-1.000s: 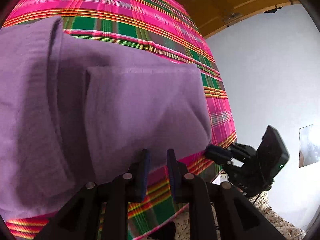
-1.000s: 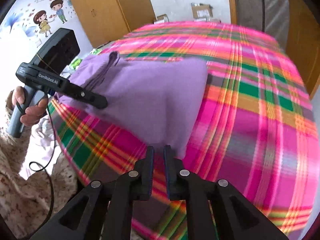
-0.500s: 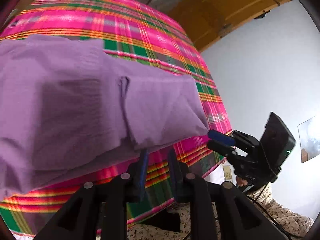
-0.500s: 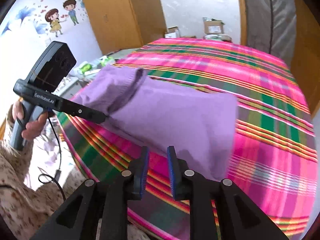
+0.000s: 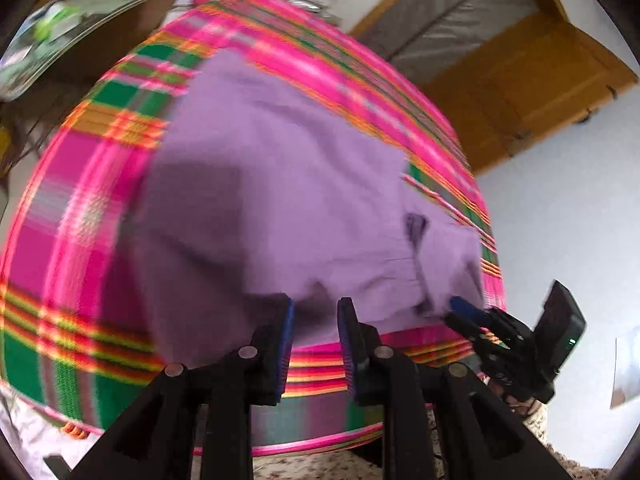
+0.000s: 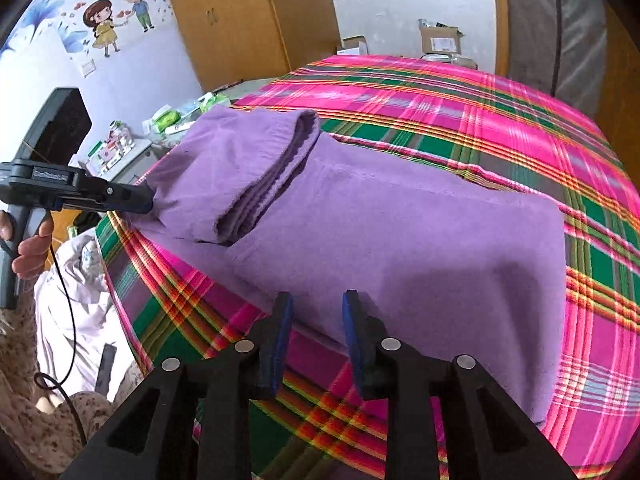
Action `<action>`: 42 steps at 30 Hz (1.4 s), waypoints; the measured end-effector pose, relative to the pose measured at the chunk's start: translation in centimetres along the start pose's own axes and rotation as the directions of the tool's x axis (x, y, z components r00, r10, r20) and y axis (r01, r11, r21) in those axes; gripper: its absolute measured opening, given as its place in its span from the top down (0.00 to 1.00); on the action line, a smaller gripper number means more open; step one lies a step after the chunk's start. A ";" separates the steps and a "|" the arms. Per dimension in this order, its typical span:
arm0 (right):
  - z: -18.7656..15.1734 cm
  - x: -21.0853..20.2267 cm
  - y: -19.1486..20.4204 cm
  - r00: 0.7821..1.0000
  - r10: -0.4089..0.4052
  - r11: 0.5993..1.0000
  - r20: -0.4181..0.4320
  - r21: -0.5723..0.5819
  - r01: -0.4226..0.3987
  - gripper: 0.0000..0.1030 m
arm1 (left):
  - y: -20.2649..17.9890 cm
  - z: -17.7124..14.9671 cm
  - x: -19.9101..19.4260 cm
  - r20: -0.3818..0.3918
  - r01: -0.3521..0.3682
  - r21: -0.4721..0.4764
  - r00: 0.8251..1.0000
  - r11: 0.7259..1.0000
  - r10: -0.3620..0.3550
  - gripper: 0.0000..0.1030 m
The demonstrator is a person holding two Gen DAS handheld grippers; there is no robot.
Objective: Fold clothes
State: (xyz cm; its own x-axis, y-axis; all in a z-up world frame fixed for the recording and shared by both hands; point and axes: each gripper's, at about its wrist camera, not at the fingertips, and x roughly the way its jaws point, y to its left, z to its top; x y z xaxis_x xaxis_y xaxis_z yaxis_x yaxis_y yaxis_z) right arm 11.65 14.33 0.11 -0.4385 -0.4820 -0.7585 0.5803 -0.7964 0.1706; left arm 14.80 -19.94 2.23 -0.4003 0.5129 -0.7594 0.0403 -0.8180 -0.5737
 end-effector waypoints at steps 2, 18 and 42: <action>0.6 -0.1 0.6 1.000 0.008 1.000 0.011 -0.006 -0.008 0.72 | 1.4 -0.2 0.1 0.004 0.010 -0.037 1.000 0.999 -0.009 0.79; 5.0 4.6 4.0 0.980 0.199 0.977 -0.026 0.082 -0.197 0.60 | 5.6 -2.5 -1.8 0.077 0.048 -0.119 0.996 0.992 -0.039 0.79; 5.3 5.1 4.1 0.941 0.337 0.917 0.035 0.217 -0.336 0.82 | 8.7 -1.1 -4.1 0.221 0.062 -0.175 0.975 0.983 -0.022 0.98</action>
State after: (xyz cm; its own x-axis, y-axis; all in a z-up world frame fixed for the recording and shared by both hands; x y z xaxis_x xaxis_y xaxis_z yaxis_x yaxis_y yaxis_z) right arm 8.19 6.70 0.26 -0.2411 -0.7343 -0.6346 0.5304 -0.6473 0.5475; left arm 17.79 -28.91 0.03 -0.5939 0.4606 -0.6596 0.1753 -0.7261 -0.6649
